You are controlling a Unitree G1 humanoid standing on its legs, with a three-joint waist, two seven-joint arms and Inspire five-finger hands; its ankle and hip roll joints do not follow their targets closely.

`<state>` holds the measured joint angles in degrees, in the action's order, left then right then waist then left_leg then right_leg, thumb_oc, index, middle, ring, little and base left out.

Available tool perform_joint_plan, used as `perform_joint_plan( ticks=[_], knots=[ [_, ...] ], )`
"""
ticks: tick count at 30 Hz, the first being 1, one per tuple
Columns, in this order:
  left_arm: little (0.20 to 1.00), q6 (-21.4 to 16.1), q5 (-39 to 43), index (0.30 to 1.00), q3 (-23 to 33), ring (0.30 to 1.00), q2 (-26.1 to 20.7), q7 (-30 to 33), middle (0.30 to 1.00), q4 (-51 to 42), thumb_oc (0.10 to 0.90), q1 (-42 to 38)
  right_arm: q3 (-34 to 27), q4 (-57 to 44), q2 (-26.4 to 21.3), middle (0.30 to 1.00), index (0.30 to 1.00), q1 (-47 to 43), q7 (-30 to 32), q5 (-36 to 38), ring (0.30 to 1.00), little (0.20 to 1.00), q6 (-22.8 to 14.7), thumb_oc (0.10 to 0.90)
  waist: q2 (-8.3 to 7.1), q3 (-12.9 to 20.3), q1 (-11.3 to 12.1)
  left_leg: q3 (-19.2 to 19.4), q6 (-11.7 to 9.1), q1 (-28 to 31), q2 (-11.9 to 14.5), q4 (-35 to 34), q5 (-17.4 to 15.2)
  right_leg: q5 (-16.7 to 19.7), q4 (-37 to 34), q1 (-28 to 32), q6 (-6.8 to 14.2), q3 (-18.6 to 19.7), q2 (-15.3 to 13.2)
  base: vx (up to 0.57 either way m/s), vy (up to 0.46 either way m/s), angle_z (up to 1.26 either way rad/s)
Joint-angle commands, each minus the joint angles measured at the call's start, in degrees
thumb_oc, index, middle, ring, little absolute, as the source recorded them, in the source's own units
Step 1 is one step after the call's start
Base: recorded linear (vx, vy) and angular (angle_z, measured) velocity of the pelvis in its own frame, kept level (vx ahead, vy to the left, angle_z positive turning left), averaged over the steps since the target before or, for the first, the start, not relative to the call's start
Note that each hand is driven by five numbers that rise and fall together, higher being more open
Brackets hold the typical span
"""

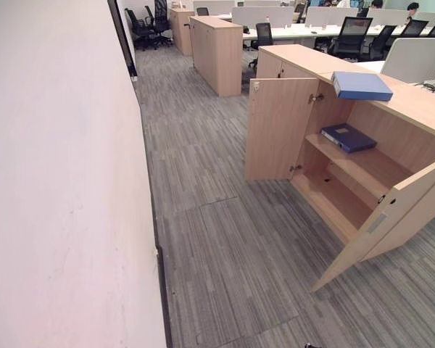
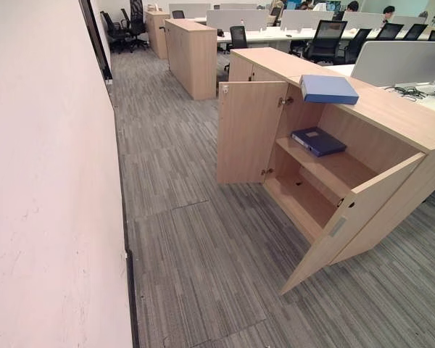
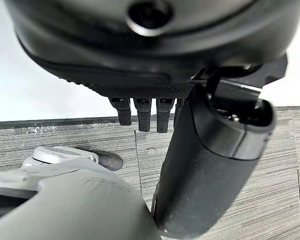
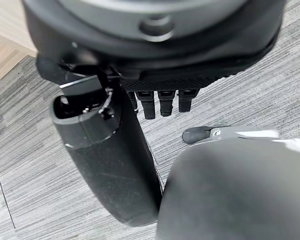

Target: Put the empty folder in the office cabinet

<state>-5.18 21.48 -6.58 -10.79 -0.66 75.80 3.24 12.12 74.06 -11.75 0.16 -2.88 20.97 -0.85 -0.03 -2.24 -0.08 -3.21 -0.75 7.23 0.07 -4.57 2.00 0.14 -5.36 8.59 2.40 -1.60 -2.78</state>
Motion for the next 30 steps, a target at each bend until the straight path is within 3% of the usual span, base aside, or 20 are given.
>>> perform_joint_plan(
  ticks=[1, 21, 24, 26, 27, 28, 29, 30],
  knots=[
    [0.900, -0.47, -3.67, 0.900, 0.22, 0.900, 2.15, -0.94, 0.900, 4.17, 0.800, -3.23, -0.17, 0.97, -1.20, 0.900, 0.900, -2.69, -0.53, 1.02, 0.900, 0.900, -0.38, 0.800, -0.50, 0.05, -0.38, -2.17, 2.02, 1.31, -4.84, -0.43, -8.43, -2.64, 0.36, -0.06, 2.11, -3.63, 3.24, 0.04, -0.030, 0.00],
    [0.900, -0.32, -7.10, 0.900, -0.19, 0.900, -0.16, 0.89, 0.900, 4.21, 0.800, -4.45, 1.64, 1.26, -1.14, 0.900, 0.900, -3.35, -0.13, -2.99, 0.900, 0.900, 0.01, 0.800, -1.55, -1.61, 0.18, -3.96, 2.00, -0.47, -3.90, -0.10, -8.52, -4.31, 2.37, -2.38, 1.34, -4.42, 3.66, 0.03, -0.033, 0.01],
    [0.900, -0.56, -4.50, 0.900, 0.63, 0.900, -0.14, 1.56, 0.900, 3.62, 0.800, -5.64, 0.74, 1.60, -1.46, 0.900, 0.900, -3.40, 0.00, -3.00, 0.900, 0.900, -0.08, 0.800, -2.76, -3.72, 0.30, -0.86, 0.41, -7.08, -4.63, 14.63, -12.95, -6.64, 6.70, -3.61, 0.33, -4.28, 2.61, -0.01, -0.080, 0.04],
    [0.900, -0.78, -3.76, 0.900, 1.12, 0.900, -0.15, 1.71, 0.900, 3.23, 0.800, -5.47, 0.50, 2.06, -1.99, 0.900, 0.900, -3.37, 0.15, -3.23, 0.900, 0.900, 0.13, 0.800, -2.99, -5.13, 1.13, 0.87, 0.33, -11.87, -4.62, 24.35, -12.16, -8.04, 7.59, -2.58, -0.51, -4.09, 2.45, 0.07, -0.079, 0.13],
    [0.900, -0.83, -3.59, 0.900, 1.43, 0.900, 0.03, 2.17, 0.900, 2.99, 0.800, -5.45, 0.24, 2.63, -2.49, 0.900, 0.900, -3.44, 0.76, -3.68, 0.900, 0.900, 0.32, 0.800, -3.04, -5.96, 1.60, 1.15, 0.56, -15.27, -4.88, 29.25, -10.28, -8.64, 7.89, -1.75, -1.06, -4.19, 2.27, 0.23, -0.038, 0.16],
    [0.900, -1.12, -2.70, 0.900, 1.90, 0.900, 0.58, 2.61, 0.900, 3.10, 0.800, -4.82, -0.36, 3.60, -2.81, 0.900, 0.900, -3.57, 1.32, -4.10, 0.900, 0.900, 0.50, 0.800, -2.82, -5.79, 2.15, 2.30, 1.24, -20.71, -5.05, 30.01, -9.34, -9.61, 8.40, -0.99, -0.94, -3.73, 2.00, 0.39, 0.051, 0.21],
    [0.900, -1.23, -1.94, 0.900, 2.34, 0.900, 1.19, 3.03, 0.900, 3.49, 0.800, -3.83, -0.56, 4.66, -3.00, 0.900, 0.900, -3.70, 1.35, -4.94, 0.900, 0.900, 0.78, 0.800, -2.23, -5.32, 3.10, 2.69, 1.04, -23.04, -4.02, 23.47, -7.00, -10.32, 8.36, -0.19, -0.56, -3.36, 1.89, 0.35, 0.072, 0.06],
    [0.900, -1.24, -1.93, 0.900, 2.33, 0.900, 1.18, 3.03, 0.900, 3.49, 0.800, -3.82, -0.56, 4.66, -3.00, 0.900, 0.900, -3.69, 1.35, -4.94, 0.900, 0.900, 0.78, 0.800, -2.33, -5.43, 3.12, 2.75, 1.04, -22.77, -4.11, 23.23, -6.91, -10.38, 8.36, -0.03, -0.54, -3.34, 1.77, 0.42, 0.114, -0.10]
  ],
)
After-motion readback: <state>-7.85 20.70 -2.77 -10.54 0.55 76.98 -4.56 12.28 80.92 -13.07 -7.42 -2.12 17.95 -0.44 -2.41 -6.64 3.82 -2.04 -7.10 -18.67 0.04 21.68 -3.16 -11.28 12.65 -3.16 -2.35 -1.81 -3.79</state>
